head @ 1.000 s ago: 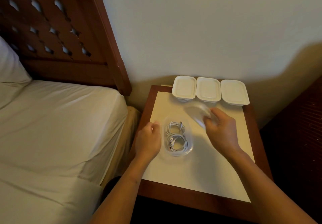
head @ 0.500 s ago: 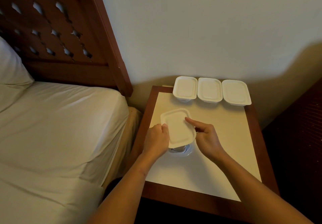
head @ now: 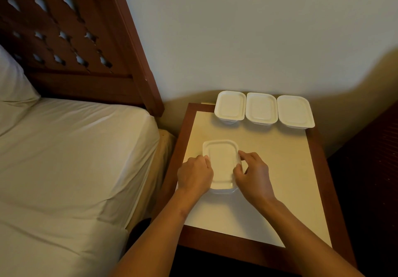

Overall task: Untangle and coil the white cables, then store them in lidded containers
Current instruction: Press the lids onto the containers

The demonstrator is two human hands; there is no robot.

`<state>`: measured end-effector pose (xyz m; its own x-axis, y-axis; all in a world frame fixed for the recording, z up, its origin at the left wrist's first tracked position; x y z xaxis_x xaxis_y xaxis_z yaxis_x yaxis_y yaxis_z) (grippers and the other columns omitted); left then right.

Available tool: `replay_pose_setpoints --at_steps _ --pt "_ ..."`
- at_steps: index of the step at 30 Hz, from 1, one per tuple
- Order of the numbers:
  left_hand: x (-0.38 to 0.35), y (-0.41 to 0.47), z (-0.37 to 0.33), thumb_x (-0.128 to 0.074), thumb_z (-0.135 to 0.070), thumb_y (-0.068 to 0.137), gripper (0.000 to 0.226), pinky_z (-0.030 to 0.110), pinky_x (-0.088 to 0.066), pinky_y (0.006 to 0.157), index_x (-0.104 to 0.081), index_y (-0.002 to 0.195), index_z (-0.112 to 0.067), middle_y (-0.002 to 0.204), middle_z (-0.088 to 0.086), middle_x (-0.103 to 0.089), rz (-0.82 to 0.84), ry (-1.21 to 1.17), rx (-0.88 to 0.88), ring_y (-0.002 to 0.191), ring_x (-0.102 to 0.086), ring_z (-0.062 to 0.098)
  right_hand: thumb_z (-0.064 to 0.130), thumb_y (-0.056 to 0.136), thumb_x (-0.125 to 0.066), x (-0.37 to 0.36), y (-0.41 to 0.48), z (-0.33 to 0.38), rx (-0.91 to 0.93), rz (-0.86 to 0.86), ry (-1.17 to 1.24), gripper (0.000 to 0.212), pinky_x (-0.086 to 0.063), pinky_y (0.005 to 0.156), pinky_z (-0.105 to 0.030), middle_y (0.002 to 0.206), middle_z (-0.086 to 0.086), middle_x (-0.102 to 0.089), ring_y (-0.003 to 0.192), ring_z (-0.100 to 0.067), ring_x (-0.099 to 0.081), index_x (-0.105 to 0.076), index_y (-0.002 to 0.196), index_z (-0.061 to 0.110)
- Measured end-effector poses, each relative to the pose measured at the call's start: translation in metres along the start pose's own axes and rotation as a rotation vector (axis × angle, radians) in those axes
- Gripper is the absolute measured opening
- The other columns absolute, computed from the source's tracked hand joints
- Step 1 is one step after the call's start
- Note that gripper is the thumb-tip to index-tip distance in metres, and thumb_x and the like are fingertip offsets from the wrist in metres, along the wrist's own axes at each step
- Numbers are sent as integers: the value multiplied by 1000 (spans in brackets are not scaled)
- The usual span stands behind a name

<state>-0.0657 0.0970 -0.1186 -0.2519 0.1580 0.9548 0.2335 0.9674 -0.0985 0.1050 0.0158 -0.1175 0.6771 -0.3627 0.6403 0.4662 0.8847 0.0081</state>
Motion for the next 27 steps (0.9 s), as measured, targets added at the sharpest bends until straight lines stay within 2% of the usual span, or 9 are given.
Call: replay_pose_setpoints --at_steps 4,6,9,11,13,15,19,25,27 --pt "3 2 0 -28 -39 111 50 29 -46 63 -72 107 -16 97 3 -72 -23 147 -39 77 -64 19 19 97 -63 -6 4 3 40 47 -115 39 -54 84 -26 125 -1 -55 95 -16 -58 -59 135 12" --pt "0 1 3 -26 -42 110 48 29 -41 62 -66 115 -17 100 4 -71 -11 178 -32 77 -61 18 23 97 -60 -13 5 5 81 95 -242 36 -57 82 -28 124 -3 -52 93 -17 -58 -55 131 12" --pt "-6 2 8 -29 -48 109 53 35 -53 78 -38 149 -14 132 12 -60 -42 174 -23 108 -64 27 31 103 -45 -25 5 15 262 153 -504 35 -50 104 -37 145 -11 -46 125 -26 -49 -47 131 11" --pt "-10 7 -4 -31 -49 108 68 47 -48 106 -14 161 -11 161 16 -34 -60 205 -135 142 -44 36 49 108 -26 -37 5 14 322 252 -582 58 -28 125 -44 169 -15 -20 157 -34 -17 -40 146 8" --pt "-24 10 -19 -25 -46 110 70 53 -22 126 2 164 -11 173 14 0 42 254 -295 159 -6 37 66 101 -3 -48 6 11 368 346 -660 86 -7 130 -45 172 -9 12 158 -27 15 -12 162 6" --pt "-33 12 -24 -20 -42 112 68 51 -3 129 12 162 -10 171 12 16 131 229 -369 157 17 33 69 96 7 -56 8 10 426 397 -712 87 4 130 -43 166 -7 31 153 -23 29 16 160 12" --pt "-42 14 -22 -17 -37 112 64 45 9 128 19 160 -12 169 6 25 204 166 -408 153 31 28 66 96 8 -65 12 6 471 491 -696 81 10 129 -38 161 -3 41 151 -18 35 30 155 15" --pt "-53 15 -16 -16 -36 112 62 37 15 127 22 159 -22 168 -5 29 230 -139 -488 152 32 12 61 97 0 -66 13 0 456 457 -468 78 12 126 -27 166 6 33 152 -7 31 18 161 21" --pt "-51 16 -14 -10 -43 108 62 42 15 127 18 160 -25 170 -7 23 188 -145 -503 154 28 10 57 99 -3 -65 12 1 459 438 -404 75 10 127 -28 168 6 28 153 -5 27 13 162 20"
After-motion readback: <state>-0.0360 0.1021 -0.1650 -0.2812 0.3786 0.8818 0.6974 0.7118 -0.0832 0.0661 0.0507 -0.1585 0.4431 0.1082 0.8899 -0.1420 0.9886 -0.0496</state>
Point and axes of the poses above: each hand's wrist, its own y-axis towards the middle knuckle, its own x-axis out of the back of the hand, z = x × y, the point moved 10 cm from there along y, towards the middle knuckle
